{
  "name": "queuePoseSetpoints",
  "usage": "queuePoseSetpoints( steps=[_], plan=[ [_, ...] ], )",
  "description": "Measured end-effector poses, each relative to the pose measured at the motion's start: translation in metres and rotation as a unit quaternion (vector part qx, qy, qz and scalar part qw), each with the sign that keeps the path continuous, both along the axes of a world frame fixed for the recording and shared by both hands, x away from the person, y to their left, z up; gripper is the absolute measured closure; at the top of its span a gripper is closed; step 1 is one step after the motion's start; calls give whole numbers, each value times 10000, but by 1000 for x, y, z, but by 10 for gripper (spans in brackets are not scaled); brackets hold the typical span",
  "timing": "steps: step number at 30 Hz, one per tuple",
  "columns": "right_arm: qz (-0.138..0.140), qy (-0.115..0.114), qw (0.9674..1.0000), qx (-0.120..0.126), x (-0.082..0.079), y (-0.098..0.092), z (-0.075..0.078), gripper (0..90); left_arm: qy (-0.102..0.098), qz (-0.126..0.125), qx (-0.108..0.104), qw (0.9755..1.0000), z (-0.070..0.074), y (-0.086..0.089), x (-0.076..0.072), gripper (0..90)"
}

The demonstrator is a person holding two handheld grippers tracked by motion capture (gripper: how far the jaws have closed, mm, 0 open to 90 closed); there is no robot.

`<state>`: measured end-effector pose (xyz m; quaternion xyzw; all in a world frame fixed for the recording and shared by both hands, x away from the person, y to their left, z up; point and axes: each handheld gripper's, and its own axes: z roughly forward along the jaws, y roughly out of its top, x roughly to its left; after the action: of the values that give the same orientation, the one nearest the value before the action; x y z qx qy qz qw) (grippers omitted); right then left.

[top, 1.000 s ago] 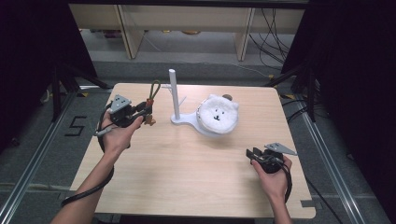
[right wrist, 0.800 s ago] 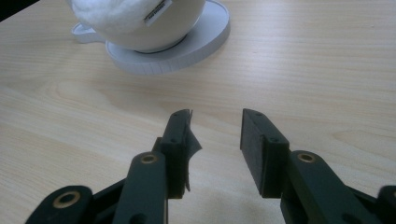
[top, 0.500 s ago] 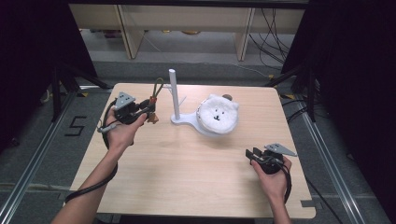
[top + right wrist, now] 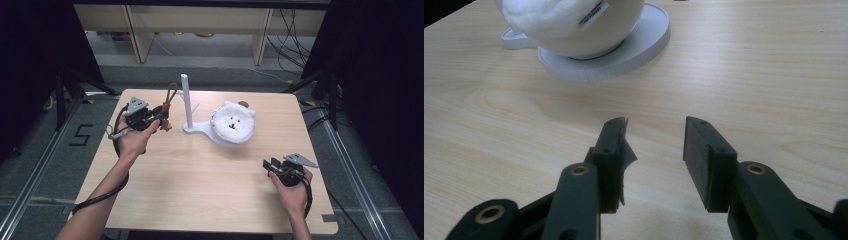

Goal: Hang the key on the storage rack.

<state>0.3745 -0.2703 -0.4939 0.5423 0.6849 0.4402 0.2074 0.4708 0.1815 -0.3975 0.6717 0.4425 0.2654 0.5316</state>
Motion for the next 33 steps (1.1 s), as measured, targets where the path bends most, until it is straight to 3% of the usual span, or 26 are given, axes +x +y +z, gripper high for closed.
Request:
queuePoseSetpoints(
  steps=[7, 17, 33],
  plan=[
    [57, -103, 9999, 68, 1, 0, -1, 618, 50, 8, -20, 10000, -3, -1, 3, 691],
    [4, -14, 10000, -32, 0, 0, 0, 617, 165, -25, -24, 9999, -7, -2, 7, 691],
    [41, -99, 9999, 37, 1, -1, -2, 616, 315, -57, -25, 9995, -14, -8, 13, 690]
  ],
)
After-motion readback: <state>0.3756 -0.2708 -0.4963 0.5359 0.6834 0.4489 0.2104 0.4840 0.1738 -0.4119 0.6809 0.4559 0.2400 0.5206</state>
